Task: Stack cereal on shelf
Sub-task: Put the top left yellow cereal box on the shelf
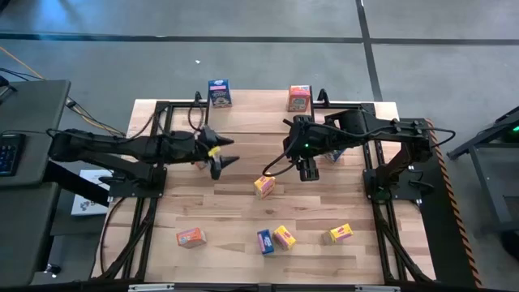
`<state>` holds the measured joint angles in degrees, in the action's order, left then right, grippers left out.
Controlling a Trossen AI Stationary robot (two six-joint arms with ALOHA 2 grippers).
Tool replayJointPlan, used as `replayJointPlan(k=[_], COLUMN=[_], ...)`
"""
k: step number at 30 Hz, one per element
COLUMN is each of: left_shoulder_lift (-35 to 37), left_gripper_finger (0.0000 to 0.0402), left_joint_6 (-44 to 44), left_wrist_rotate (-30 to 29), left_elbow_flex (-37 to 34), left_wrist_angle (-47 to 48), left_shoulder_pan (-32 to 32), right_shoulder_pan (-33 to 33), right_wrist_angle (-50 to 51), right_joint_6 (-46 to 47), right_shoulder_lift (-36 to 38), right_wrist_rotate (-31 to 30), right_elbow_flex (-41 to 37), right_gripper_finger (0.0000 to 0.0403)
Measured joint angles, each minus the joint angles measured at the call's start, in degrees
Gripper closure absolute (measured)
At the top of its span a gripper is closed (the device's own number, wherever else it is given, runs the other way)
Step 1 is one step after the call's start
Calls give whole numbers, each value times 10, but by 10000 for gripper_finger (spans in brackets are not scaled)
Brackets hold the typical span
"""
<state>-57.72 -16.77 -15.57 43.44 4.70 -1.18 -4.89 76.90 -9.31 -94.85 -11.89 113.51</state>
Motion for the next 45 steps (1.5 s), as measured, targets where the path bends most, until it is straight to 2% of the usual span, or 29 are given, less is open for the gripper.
replayJointPlan(k=[4,9,15,30,45], left_shoulder_lift=[-39,-92,-154,-258,-317], left_gripper_finger=[93,93,93,93,93], left_joint_6=[-18,-41,-57,-62,-60], left_wrist_rotate=[-11,-60,-91,-113,-118], left_elbow_flex=[0,0,0,0,1], left_wrist_angle=[-34,-57,-90,-131,-176], left_shoulder_pan=[-36,-89,-127,-150,-151], right_shoulder_pan=[0,0,0,0,0], right_wrist_angle=[-5,-5,-15,-30,-30], right_joint_6=[-1,1,3,3,3], right_shoulder_lift=[0,0,0,0,0], right_wrist_rotate=[0,0,0,0,0], right_elbow_flex=[0,0,0,0,0], right_gripper_finger=[162,162,162,162,162])
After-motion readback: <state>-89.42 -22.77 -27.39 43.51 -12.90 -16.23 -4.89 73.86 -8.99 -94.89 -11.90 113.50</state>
